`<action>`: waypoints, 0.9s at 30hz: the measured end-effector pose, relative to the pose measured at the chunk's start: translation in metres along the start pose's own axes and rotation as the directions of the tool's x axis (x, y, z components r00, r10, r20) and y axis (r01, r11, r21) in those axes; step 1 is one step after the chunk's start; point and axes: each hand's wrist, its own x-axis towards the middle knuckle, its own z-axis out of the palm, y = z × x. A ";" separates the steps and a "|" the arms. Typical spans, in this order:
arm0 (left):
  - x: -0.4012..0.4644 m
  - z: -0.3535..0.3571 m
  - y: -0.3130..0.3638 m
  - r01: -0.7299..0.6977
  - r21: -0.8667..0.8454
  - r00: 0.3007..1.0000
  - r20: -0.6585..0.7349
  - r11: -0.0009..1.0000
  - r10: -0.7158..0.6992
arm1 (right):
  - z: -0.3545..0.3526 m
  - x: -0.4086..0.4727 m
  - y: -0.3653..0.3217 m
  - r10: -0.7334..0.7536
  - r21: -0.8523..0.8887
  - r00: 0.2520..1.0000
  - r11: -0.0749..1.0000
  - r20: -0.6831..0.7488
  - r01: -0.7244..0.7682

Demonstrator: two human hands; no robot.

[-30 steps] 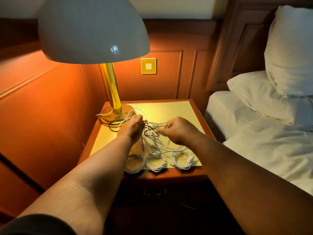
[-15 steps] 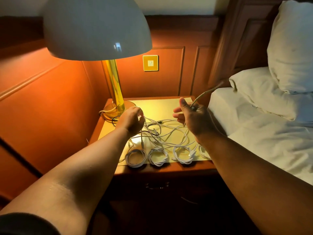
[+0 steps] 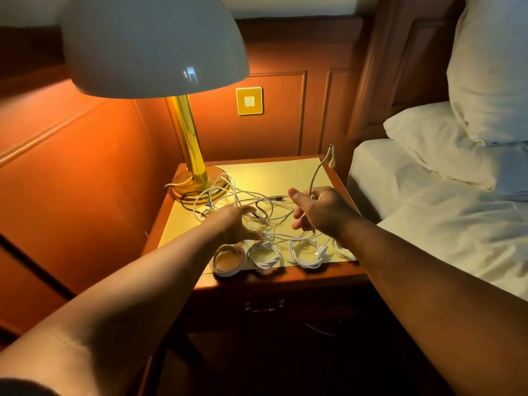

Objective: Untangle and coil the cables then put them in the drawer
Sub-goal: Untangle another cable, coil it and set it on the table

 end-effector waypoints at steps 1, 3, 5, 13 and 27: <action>0.004 0.002 0.002 0.013 0.016 1.000 -0.017 1.000 -0.012 | 0.000 0.002 0.001 -0.004 -0.001 1.000 1.000 0.004 0.004; 0.013 0.004 0.006 0.026 0.048 0.998 -0.053 0.998 -0.023 | 0.001 0.005 0.002 -0.011 -0.012 1.000 1.000 0.011 0.011; 0.025 0.006 0.010 0.032 0.046 0.997 -0.076 0.998 -0.028 | -0.001 0.008 0.004 -0.010 -0.010 1.000 1.000 0.015 0.010; 0.074 0.004 0.018 0.055 -0.005 0.991 -0.125 0.998 -0.055 | -0.008 0.022 0.012 -0.012 -0.008 0.999 1.000 0.037 0.013; 0.077 -0.021 0.029 0.114 0.136 0.982 -0.168 0.984 -0.091 | -0.020 0.017 0.002 0.067 -0.200 0.979 0.979 0.193 -0.028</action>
